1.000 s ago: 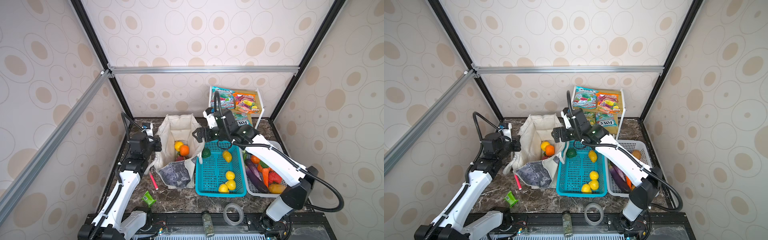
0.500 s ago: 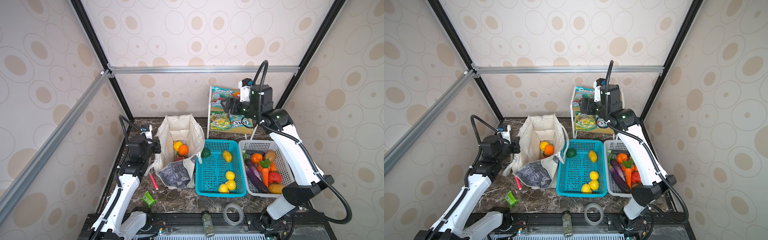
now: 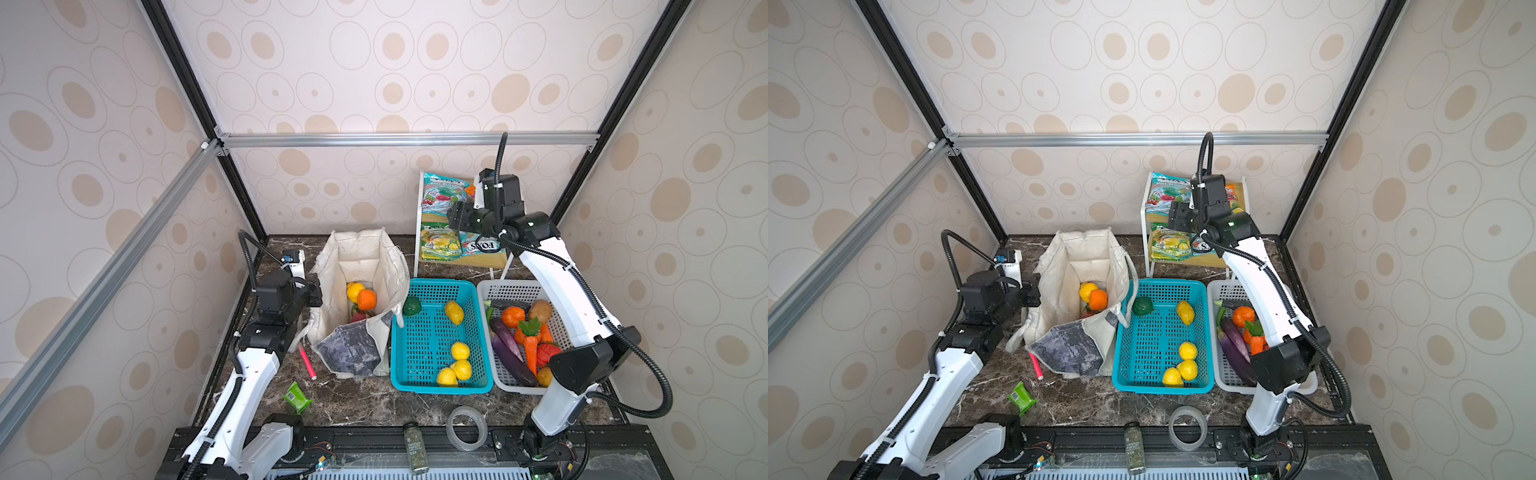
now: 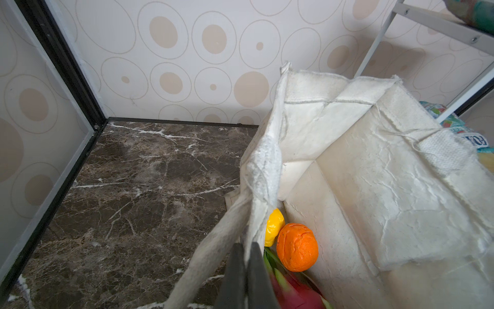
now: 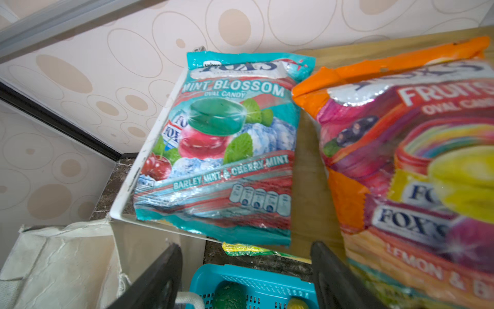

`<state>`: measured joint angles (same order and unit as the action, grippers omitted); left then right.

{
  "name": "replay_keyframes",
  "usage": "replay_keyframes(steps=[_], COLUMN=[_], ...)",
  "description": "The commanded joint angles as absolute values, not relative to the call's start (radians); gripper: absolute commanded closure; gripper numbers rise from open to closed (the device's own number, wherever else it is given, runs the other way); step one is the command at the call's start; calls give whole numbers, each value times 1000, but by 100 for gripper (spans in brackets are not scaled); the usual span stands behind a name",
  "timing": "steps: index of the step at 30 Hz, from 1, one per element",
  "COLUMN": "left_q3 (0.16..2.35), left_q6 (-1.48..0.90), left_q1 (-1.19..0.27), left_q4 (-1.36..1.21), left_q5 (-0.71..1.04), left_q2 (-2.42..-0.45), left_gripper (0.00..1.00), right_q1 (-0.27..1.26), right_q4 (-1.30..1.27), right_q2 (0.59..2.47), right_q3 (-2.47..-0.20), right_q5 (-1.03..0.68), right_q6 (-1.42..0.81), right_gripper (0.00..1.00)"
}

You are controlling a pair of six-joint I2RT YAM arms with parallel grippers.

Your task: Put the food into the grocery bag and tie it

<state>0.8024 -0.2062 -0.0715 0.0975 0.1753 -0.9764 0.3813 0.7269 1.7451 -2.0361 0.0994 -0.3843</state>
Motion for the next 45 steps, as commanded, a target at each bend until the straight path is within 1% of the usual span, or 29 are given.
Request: replay_keyframes(steps=[1, 3, 8, 11, 19, 21, 22, 27, 28, 31, 35, 38, 40, 42, 45], left_q3=[808, 807, 807, 805, 805, 804, 805, 803, 801, 803, 802, 801, 802, 801, 801], left_q6=[-209, -209, -209, -207, -207, -208, -207, -206, -206, -207, -208, -208, -207, -207, -207], left_q1=[-65, -64, -65, -65, -64, -65, -64, -64, -64, -65, -65, -64, -65, -63, -64], left_q4=[60, 58, 58, 57, 56, 58, 58, 56, 55, 54, 55, 54, 54, 54, 54], left_q5=[189, 187, 183, 182, 182, 181, 180, 170, 169, 173, 173, 173, 175, 174, 173], left_q2=[-973, -972, -971, -973, -974, -975, -973, -963, -963, -963, -962, -960, -960, -961, -959], left_gripper=[100, 100, 100, 100, 100, 100, 100, 100, 100, 100, 100, 100, 100, 100, 100], right_q1=[347, 327, 327, 327, 328, 327, 327, 328, 328, 327, 327, 327, 328, 327, 327], right_q4=[703, 684, 612, 565, 486, 483, 481, 496, 494, 493, 472, 483, 497, 504, 500], right_q2=[1723, 1731, 1742, 1749, 1738, 1724, 1716, 1672, 1660, 1617, 1555, 1552, 1564, 1575, 1580], right_q3=[-2026, -2019, -1981, -1952, -1905, -1897, -1892, -1866, -1855, -1817, -1759, -1751, -1756, -1763, -1768], right_q5=[63, 10, -33, -51, -86, -90, -92, -141, -159, -189, -180, -182, -184, -185, -164], right_q6=[-406, -424, -461, -500, -541, -539, -537, -529, -532, -547, -544, -529, -524, -524, -526], right_gripper=[22, 22, 24, 30, 67, 84, 88, 99, 100, 100, 100, 93, 84, 69, 50])
